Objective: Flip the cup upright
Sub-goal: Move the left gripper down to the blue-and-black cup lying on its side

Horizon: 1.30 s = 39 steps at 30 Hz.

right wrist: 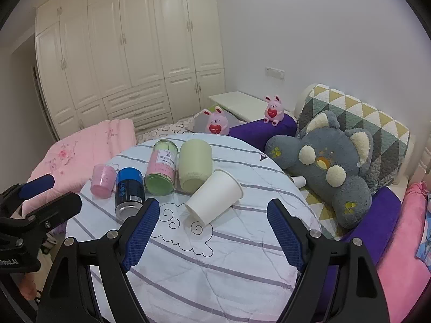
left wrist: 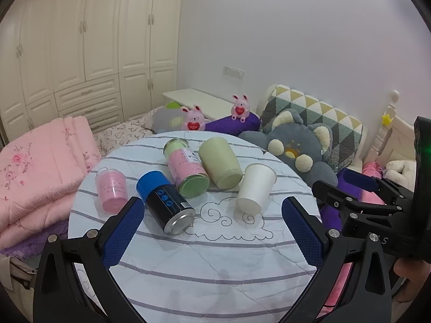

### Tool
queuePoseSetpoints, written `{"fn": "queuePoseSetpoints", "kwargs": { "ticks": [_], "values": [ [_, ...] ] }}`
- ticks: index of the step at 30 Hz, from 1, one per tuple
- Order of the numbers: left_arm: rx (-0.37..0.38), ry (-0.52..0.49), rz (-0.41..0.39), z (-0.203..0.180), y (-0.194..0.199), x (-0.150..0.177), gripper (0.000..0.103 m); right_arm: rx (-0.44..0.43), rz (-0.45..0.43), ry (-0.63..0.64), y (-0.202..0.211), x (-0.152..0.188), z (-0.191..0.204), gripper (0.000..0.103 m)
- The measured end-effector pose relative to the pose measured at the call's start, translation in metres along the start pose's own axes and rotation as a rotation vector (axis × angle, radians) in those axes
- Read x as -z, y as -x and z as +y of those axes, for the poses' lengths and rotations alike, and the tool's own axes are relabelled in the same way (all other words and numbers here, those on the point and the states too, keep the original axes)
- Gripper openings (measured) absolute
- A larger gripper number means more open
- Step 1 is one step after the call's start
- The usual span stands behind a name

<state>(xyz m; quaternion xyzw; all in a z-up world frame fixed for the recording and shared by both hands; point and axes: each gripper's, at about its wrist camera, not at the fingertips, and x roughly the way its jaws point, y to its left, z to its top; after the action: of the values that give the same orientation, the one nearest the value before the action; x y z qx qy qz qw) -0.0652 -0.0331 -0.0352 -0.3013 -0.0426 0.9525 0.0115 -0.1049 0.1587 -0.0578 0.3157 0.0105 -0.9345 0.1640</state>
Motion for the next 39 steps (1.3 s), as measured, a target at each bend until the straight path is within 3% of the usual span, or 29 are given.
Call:
{"fn": "queuePoseSetpoints", "kwargs": {
  "ticks": [16, 22, 26, 30, 35, 39],
  "values": [
    [0.029, 0.085, 0.063, 0.034, -0.035, 0.001, 0.103, -0.029, 0.077, 0.016, -0.042, -0.002, 0.017, 0.083],
    [-0.001, 0.133, 0.087, 0.059, -0.053, -0.001, 0.103, -0.098, 0.107, 0.056, -0.070, -0.005, 0.039, 0.083],
    [-0.020, 0.168, 0.137, 0.073, -0.075, -0.005, 0.103, -0.136, 0.131, 0.095, -0.088, -0.005, 0.057, 0.083],
    [-0.019, 0.225, 0.208, 0.078, -0.105, -0.012, 0.103, -0.087, 0.130, 0.123, -0.095, -0.005, 0.059, 0.083],
    [-0.075, 0.193, 0.275, 0.069, -0.131, -0.009, 0.103, -0.013, 0.121, 0.148, -0.099, -0.007, 0.045, 0.083],
    [-0.105, 0.214, 0.376, 0.068, -0.154, 0.000, 0.103, -0.008, 0.146, 0.125, -0.108, -0.007, 0.033, 0.083]
  ]
}}
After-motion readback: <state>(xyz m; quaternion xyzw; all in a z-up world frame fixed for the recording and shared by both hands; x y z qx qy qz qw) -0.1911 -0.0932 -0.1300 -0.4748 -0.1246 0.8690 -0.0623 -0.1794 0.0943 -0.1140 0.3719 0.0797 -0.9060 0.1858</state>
